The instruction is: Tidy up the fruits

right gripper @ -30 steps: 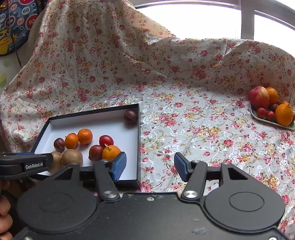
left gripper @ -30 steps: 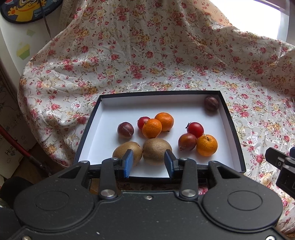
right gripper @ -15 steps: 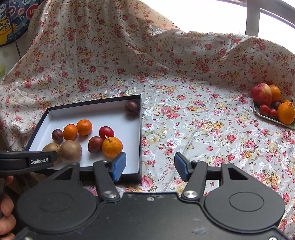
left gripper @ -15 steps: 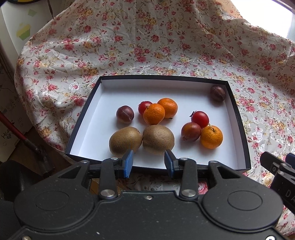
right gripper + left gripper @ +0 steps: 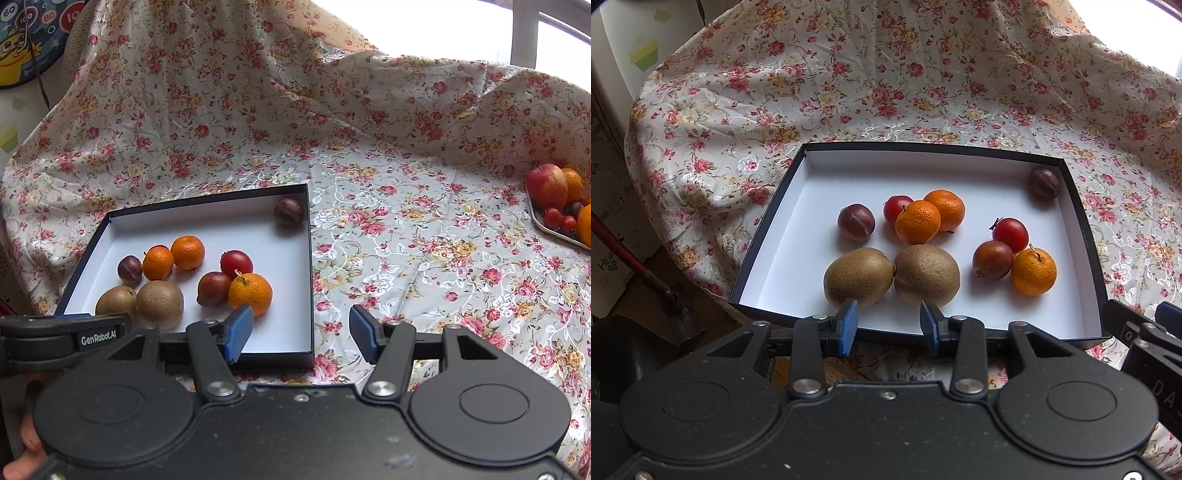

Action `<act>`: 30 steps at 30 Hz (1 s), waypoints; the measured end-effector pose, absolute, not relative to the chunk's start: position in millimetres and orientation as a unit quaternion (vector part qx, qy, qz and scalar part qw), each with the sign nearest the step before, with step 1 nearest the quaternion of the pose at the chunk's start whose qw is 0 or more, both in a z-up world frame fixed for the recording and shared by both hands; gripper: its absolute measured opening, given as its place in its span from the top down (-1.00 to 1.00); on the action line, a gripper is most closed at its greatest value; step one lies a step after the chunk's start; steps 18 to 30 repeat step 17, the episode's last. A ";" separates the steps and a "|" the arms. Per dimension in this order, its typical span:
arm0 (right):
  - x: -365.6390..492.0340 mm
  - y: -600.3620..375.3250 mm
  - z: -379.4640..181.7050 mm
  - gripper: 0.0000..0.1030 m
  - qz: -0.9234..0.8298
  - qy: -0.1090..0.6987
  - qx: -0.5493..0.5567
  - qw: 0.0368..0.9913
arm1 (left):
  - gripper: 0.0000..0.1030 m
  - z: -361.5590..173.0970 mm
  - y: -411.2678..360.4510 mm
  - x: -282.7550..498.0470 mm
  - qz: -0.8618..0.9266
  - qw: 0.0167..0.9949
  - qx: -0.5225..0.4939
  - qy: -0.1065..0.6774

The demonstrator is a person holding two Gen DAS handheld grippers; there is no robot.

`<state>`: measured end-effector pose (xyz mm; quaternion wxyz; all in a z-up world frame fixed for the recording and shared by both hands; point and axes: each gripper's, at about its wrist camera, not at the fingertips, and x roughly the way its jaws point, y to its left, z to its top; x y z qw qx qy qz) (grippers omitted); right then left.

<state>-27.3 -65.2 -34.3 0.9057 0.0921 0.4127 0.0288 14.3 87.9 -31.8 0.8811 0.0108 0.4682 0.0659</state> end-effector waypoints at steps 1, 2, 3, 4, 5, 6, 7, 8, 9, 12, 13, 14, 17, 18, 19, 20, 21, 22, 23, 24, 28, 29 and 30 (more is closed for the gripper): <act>-26.8 -63.7 -34.9 -0.18 0.031 0.414 0.090 0.905 | 0.07 -32.0 88.1 14.3 0.065 0.881 0.011 0.469; -26.3 -62.5 -35.4 -0.18 0.032 0.415 0.090 0.905 | 0.07 -32.3 88.4 14.1 0.065 0.880 0.011 0.470; -26.0 -61.6 -36.0 -0.18 0.034 0.417 0.089 0.904 | 0.07 -32.6 88.5 14.1 0.065 0.880 0.011 0.470; -25.6 -60.6 -36.5 -0.18 0.034 0.418 0.089 0.904 | 0.07 -32.7 88.3 14.0 0.065 0.880 0.012 0.471; -25.1 -60.1 -36.9 -0.18 0.035 0.418 0.088 0.903 | 0.07 -33.0 88.0 14.2 0.065 0.879 0.014 0.471; -24.8 -59.8 -37.1 -0.18 0.035 0.419 0.088 0.903 | 0.07 -33.5 87.5 14.3 0.066 0.879 0.016 0.472; -24.8 -60.1 -37.3 -0.18 0.034 0.419 0.088 0.903 | 0.07 -33.7 87.3 14.3 0.066 0.879 0.017 0.472; -24.6 -60.2 -37.4 -0.18 0.034 0.419 0.088 0.903 | 0.07 -33.8 87.1 14.0 0.065 0.879 0.018 0.472; -24.4 -60.3 -37.5 -0.18 0.034 0.419 0.088 0.903 | 0.07 -33.8 86.7 14.1 0.064 0.879 0.018 0.473; -24.2 -61.3 -38.3 -0.18 0.033 0.421 0.088 0.902 | 0.07 -33.6 86.1 14.1 0.062 0.879 0.018 0.472; -24.3 -61.7 -38.6 -0.18 0.033 0.422 0.088 0.902 | 0.07 -33.6 85.9 14.0 0.062 0.879 0.019 0.472; -24.4 -61.8 -38.7 -0.18 0.033 0.422 0.088 0.902 | 0.07 -33.7 85.7 14.0 0.061 0.879 0.019 0.472; -24.2 -62.1 -38.8 -0.18 0.032 0.422 0.087 0.902 | 0.07 -33.6 85.0 13.9 0.060 0.880 0.021 0.471; -24.2 -62.1 -38.8 -0.18 0.032 0.422 0.087 0.902 | 0.07 -33.6 85.0 13.9 0.060 0.880 0.021 0.471; -24.2 -62.1 -38.8 -0.18 0.032 0.422 0.087 0.902 | 0.07 -33.6 85.0 13.9 0.060 0.880 0.021 0.471; -24.2 -62.1 -38.8 -0.18 0.032 0.422 0.087 0.902 | 0.07 -33.6 85.0 13.9 0.060 0.880 0.021 0.471; -24.2 -62.1 -38.8 -0.18 0.032 0.422 0.087 0.902 | 0.07 -33.6 85.0 13.9 0.060 0.880 0.021 0.471; -24.2 -62.1 -38.8 -0.18 0.032 0.422 0.087 0.902 | 0.07 -33.6 85.0 13.9 0.060 0.880 0.021 0.471; -24.2 -62.1 -38.8 -0.18 0.032 0.422 0.087 0.902 | 0.07 -33.6 85.0 13.9 0.060 0.880 0.021 0.471; -24.2 -62.1 -38.8 -0.18 0.032 0.422 0.087 0.902 | 0.07 -33.6 85.0 13.9 0.060 0.880 0.021 0.471; -24.2 -62.1 -38.8 -0.18 0.032 0.422 0.087 0.902 | 0.07 -33.6 85.0 13.9 0.060 0.880 0.021 0.471; -24.2 -62.1 -38.8 -0.18 0.032 0.422 0.087 0.902 | 0.07 -33.6 85.0 13.9 0.060 0.880 0.021 0.471; -24.2 -62.1 -38.8 -0.18 0.032 0.422 0.087 0.902 | 0.07 -33.6 85.0 13.9 0.060 0.880 0.021 0.471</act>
